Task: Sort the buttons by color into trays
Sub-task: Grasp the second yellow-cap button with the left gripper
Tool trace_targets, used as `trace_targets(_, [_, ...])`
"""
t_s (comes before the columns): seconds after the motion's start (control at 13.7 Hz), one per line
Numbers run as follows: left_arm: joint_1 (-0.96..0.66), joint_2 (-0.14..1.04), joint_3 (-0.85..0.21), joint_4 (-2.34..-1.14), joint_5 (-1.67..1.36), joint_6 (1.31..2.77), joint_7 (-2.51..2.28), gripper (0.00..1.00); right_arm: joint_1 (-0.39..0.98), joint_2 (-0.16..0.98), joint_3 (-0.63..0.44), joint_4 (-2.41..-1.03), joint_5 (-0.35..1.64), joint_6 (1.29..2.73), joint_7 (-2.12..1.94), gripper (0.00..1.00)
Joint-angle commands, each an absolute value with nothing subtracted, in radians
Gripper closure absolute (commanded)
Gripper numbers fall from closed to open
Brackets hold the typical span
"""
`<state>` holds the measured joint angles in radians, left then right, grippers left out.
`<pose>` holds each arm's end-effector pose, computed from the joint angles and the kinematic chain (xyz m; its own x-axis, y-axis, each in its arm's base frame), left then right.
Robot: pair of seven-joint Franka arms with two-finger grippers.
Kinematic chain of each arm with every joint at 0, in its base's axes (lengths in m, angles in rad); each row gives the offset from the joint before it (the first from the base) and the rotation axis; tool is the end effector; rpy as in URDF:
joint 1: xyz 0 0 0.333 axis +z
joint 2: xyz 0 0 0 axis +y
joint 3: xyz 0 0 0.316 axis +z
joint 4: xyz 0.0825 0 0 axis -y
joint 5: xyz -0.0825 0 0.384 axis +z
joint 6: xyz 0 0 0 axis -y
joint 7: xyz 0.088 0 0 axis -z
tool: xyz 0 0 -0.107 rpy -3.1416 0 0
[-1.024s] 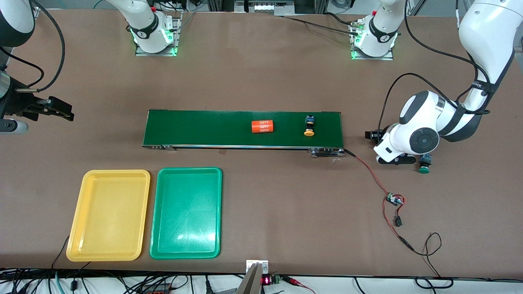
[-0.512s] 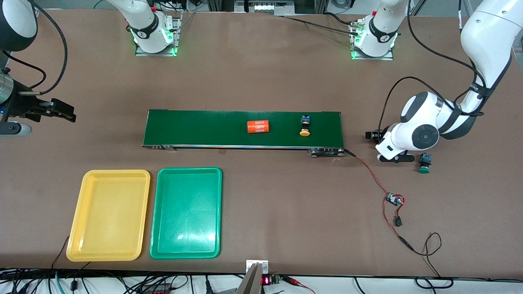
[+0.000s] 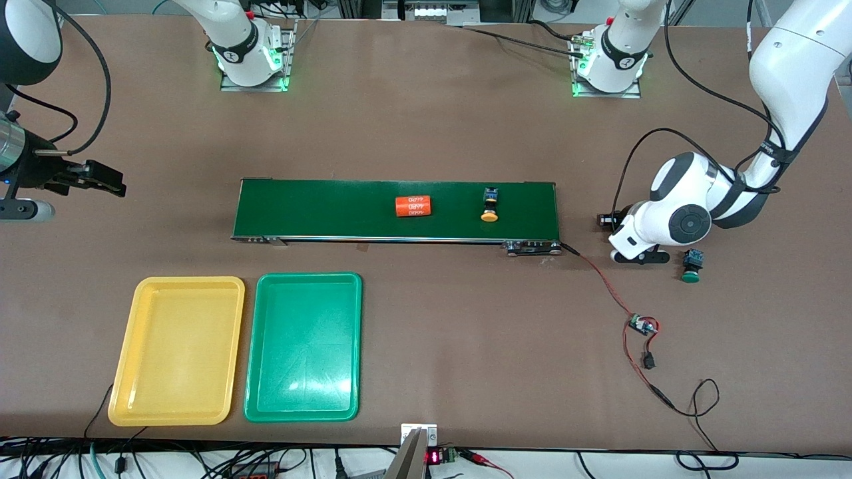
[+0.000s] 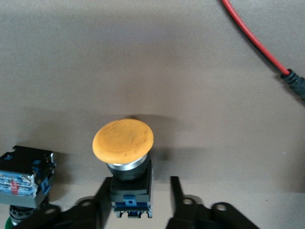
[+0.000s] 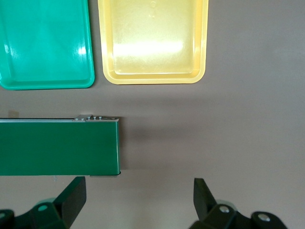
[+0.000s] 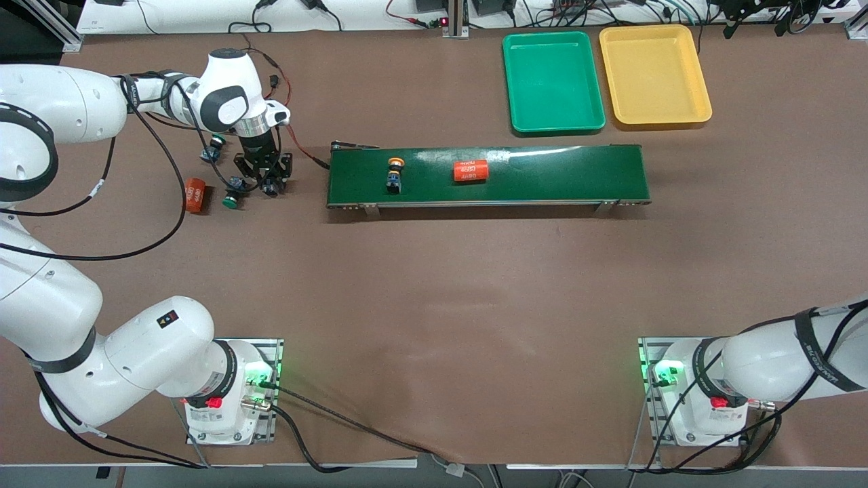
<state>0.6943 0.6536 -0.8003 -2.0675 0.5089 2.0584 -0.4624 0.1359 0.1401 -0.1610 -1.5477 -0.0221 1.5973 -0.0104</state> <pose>0.5342 -0.0449 0.1712 0.9226 0.0273 -0.3848 0.0145 -0.9992 -0.0362 0.5943 -0.0113 0.5581 0.9959 -0.0145 -0.0890 -0.0106 -0.9990 0.0434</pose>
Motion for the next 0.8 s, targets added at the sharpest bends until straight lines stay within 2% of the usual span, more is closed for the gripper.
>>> trace_targets(0.0, [0.706,0.655,-0.807,-2.063,0.534,2.057,-0.453,0.64,0.138,0.137,-0.158,-1.549,-0.021,1.588,0.009,0.0])
trace_targets(0.07, [0.706,0.644,-0.816,-2.05,0.534,2.036,-0.453,0.69,0.138,0.137,-0.158,-1.549,-0.021,1.588,0.009,0.0])
trace_targets(0.51, [0.698,0.632,-1.015,-1.869,0.47,1.761,-0.514,0.68,0.138,0.138,-0.158,-1.549,-0.021,1.583,0.009,0.0])
trace_targets(0.73, [0.661,0.637,-1.066,-1.85,0.371,1.743,-0.589,0.68,0.135,0.146,-0.158,-1.549,-0.021,1.585,0.009,0.0])
